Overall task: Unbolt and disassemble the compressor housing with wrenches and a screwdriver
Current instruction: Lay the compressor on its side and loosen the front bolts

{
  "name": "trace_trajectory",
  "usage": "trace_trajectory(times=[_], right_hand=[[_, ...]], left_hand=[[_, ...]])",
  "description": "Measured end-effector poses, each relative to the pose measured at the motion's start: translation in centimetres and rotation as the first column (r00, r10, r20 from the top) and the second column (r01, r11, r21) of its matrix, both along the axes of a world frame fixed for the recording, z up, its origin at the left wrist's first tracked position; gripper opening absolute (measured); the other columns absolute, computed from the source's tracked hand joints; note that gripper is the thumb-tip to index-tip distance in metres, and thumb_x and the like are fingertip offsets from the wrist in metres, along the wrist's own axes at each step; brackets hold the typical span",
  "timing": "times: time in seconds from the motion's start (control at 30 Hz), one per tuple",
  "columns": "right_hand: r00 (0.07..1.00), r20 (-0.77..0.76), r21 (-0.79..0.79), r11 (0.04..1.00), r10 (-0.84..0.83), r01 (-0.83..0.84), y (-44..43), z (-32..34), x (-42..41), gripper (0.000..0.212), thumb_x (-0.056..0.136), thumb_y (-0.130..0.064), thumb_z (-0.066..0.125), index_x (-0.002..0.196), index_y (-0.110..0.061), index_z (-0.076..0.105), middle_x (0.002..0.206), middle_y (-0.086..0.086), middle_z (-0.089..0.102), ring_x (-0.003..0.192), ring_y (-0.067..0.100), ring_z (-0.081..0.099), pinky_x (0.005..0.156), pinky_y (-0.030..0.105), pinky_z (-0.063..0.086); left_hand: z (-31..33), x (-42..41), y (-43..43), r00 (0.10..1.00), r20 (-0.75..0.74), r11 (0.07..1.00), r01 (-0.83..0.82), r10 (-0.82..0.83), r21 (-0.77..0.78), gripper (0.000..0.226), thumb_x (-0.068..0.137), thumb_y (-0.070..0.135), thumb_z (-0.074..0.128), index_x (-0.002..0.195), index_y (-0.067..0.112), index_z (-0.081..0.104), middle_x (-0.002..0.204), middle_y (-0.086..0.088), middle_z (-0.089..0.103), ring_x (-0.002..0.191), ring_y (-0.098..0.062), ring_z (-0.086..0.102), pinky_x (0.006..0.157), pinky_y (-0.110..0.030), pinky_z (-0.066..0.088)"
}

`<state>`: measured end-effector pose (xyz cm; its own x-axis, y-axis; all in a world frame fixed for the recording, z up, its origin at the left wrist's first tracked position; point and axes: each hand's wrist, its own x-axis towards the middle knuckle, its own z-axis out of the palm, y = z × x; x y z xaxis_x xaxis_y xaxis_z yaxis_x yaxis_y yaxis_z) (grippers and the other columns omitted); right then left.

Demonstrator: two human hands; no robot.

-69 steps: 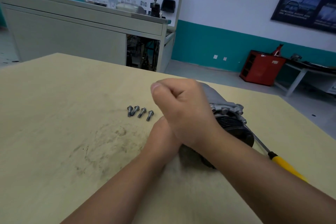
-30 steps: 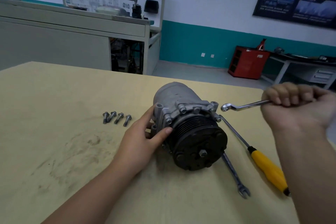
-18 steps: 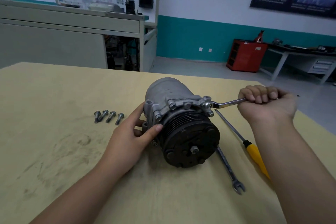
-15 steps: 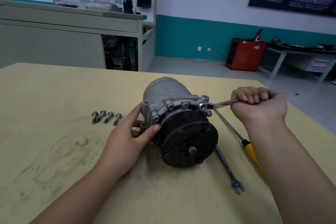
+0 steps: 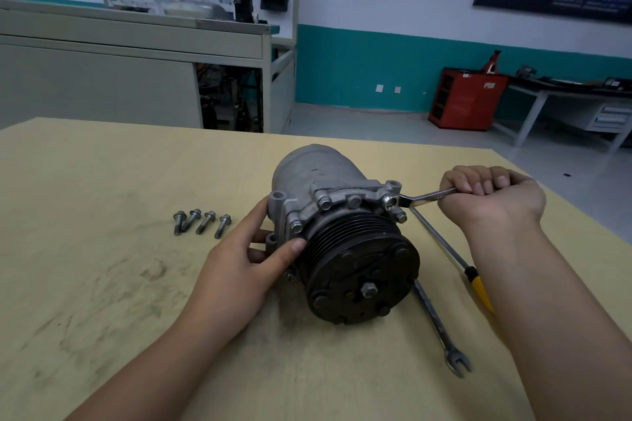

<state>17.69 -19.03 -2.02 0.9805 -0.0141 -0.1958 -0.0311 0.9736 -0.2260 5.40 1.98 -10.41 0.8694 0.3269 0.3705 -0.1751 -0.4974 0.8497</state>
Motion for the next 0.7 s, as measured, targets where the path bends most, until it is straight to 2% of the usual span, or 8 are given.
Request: trace_trajectory(times=[0.17, 0.37, 0.43, 0.5, 0.6, 0.7], right_hand=[[1.000, 0.019, -0.030, 1.000, -0.004, 0.005, 0.4, 0.1, 0.0, 0.022, 0.060, -0.013, 0.036, 0.040, -0.016, 0.027, 0.045, -0.006, 0.018, 0.035, 0.011, 0.015, 0.036, 0.017, 0.016], [0.994, 0.100, -0.029, 0.999, -0.031, 0.034, 0.5, 0.2, -0.4, 0.021, 0.060, -0.014, 0.037, 0.044, -0.018, 0.024, 0.046, -0.005, 0.015, 0.035, 0.012, 0.012, 0.033, 0.018, 0.014], [0.986, 0.168, -0.078, 0.996, -0.023, 0.036, 0.5, 0.5, -0.6, 0.021, 0.061, -0.015, 0.037, 0.046, -0.019, 0.023, 0.045, -0.006, 0.015, 0.036, 0.011, 0.011, 0.033, 0.020, 0.013], [0.946, 0.323, -0.226, 0.973, 0.024, 0.052, 0.7, 2.0, -0.9, 0.030, 0.073, -0.017, 0.036, 0.047, -0.021, 0.022, 0.044, -0.006, 0.014, 0.037, 0.010, 0.010, 0.035, 0.018, 0.012], [0.794, 0.550, -0.551, 0.827, 0.258, 0.113, 3.0, 5.2, -2.0, 0.049, 0.093, -0.024, 0.025, 0.044, -0.024, 0.024, 0.042, -0.008, 0.014, 0.036, 0.009, 0.008, 0.038, 0.012, 0.012], [0.664, 0.599, -0.747, 0.610, 0.447, 0.265, 5.6, 6.6, -3.8, 0.047, 0.092, -0.021, 0.031, 0.046, -0.025, 0.027, 0.042, -0.009, 0.019, 0.037, 0.011, 0.009, 0.040, 0.013, 0.013]], left_hand=[[0.1, 0.0, 0.0, 0.999, 0.012, 0.999, 0.031, -0.031, -0.035, 0.050, 0.056, 0.066, 0.055, 0.101, 0.079, 0.039, 0.090, 0.030, 0.059, 0.068, -0.005, 0.064, 0.061, -0.003, 0.041], [0.0, 0.0, 0.0, 0.999, 0.017, 0.999, 0.031, -0.030, -0.043, 0.050, 0.056, 0.065, 0.055, 0.101, 0.079, 0.039, 0.090, 0.032, 0.058, 0.067, -0.004, 0.063, 0.059, -0.003, 0.040], [-0.1, 0.1, 0.1, 0.999, 0.022, 0.998, 0.042, -0.041, -0.043, 0.049, 0.056, 0.064, 0.056, 0.099, 0.079, 0.040, 0.088, 0.030, 0.059, 0.066, -0.006, 0.062, 0.058, -0.004, 0.040], [-0.1, 0.2, 0.2, 0.998, 0.021, 0.997, 0.053, -0.052, -0.049, 0.050, 0.054, 0.065, 0.056, 0.101, 0.077, 0.042, 0.086, 0.024, 0.060, 0.063, -0.006, 0.059, 0.057, -0.004, 0.040], [-0.1, 0.3, 0.3, 0.999, 0.016, 0.998, 0.053, -0.052, -0.040, 0.056, 0.054, 0.068, 0.054, 0.109, 0.073, 0.041, 0.088, 0.013, 0.060, 0.066, -0.002, 0.058, 0.059, -0.004, 0.039], [0.0, 0.2, 0.2, 0.999, -0.002, 0.999, 0.041, -0.041, -0.018, 0.057, 0.056, 0.069, 0.053, 0.111, 0.074, 0.039, 0.087, 0.015, 0.061, 0.068, -0.001, 0.059, 0.060, -0.003, 0.039]])
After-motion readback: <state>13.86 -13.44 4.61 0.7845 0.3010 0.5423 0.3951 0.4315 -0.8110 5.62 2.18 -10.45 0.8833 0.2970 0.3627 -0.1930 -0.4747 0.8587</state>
